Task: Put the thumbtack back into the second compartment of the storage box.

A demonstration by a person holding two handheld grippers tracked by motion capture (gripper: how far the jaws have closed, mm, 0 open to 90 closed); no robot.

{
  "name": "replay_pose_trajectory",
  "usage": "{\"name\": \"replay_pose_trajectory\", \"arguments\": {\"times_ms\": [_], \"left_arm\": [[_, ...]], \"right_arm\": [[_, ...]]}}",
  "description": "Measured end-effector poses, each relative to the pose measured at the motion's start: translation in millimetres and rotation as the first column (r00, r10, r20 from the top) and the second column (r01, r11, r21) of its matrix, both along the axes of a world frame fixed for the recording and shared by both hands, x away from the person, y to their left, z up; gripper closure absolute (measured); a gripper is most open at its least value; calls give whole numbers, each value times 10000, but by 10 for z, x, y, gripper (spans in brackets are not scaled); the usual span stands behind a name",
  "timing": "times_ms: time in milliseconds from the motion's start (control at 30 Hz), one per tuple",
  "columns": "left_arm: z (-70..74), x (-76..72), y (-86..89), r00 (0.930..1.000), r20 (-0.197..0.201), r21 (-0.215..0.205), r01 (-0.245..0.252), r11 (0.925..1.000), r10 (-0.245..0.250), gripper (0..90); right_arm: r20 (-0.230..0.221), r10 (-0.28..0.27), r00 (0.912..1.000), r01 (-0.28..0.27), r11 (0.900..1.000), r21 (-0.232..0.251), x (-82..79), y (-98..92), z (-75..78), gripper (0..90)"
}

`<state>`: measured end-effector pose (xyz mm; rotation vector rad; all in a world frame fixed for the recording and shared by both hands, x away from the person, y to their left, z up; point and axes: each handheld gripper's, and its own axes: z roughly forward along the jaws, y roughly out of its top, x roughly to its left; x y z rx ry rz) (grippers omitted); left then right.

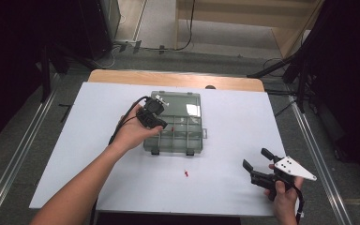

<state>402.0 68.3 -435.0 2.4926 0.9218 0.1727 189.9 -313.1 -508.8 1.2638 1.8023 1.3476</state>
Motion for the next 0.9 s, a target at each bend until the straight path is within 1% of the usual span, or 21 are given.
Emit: {"name": "replay_pose_trajectory", "arguments": {"times_ms": [67,133,267,333,400,433,500,533,567,633,667,767,833,900], "left_arm": [[-13,22,-10,10000,-24,11,10,10000,-10,847],[-29,44,-23,10000,91,73,10,10000,-11,846],[-76,93,-36,9999,144,73,-1,10000,0,845],[-98,101,-44,9998,209,-2,58,10000,-58,840],[-104,100,-50,9995,282,-43,127,9999,-125,776],[-105,98,-51,9992,315,-80,246,9997,-243,735],[-102,80,-59,9982,482,-65,372,9993,-369,648],[-96,68,-62,9979,511,-111,400,9991,-394,608],[-85,58,-62,9981,457,-132,410,9991,-403,579],[-69,40,-62,9981,341,-286,514,9983,-505,539],[-61,29,-63,9981,292,-345,555,9979,-545,533],[-45,-15,-70,9972,401,-400,640,9972,-624,477],[-33,-43,-71,9976,238,-550,661,9963,-649,447],[-23,-73,-69,9976,183,-515,679,9964,-671,424]], "right_arm": [[-4,-5,10000,5,10000,-2,0,-1,-1,142],[12,-7,10000,7,10000,-8,2,-4,-2,143],[-2,-5,10000,5,10000,1,0,-1,0,142],[24,4,10000,-4,10000,-9,0,-3,0,142],[9,12,10000,-12,10000,16,-1,-3,-1,142],[5,8,10000,-8,10000,15,-2,-3,0,142],[26,5,10000,-5,10000,-16,0,-6,-2,142],[5,-15,10000,15,10000,-11,-2,-6,-1,142],[8,-16,10000,16,10000,-6,-2,-7,-1,142],[10,-36,10000,36,10000,18,-3,-8,2,142],[29,-42,10000,42,10000,10,-2,-9,2,142],[23,-35,10000,35,10000,9,-5,-9,5,143],[21,-31,10000,31,10000,22,-6,-5,6,142],[39,-30,10000,30,10000,9,-5,-4,6,142]]}}
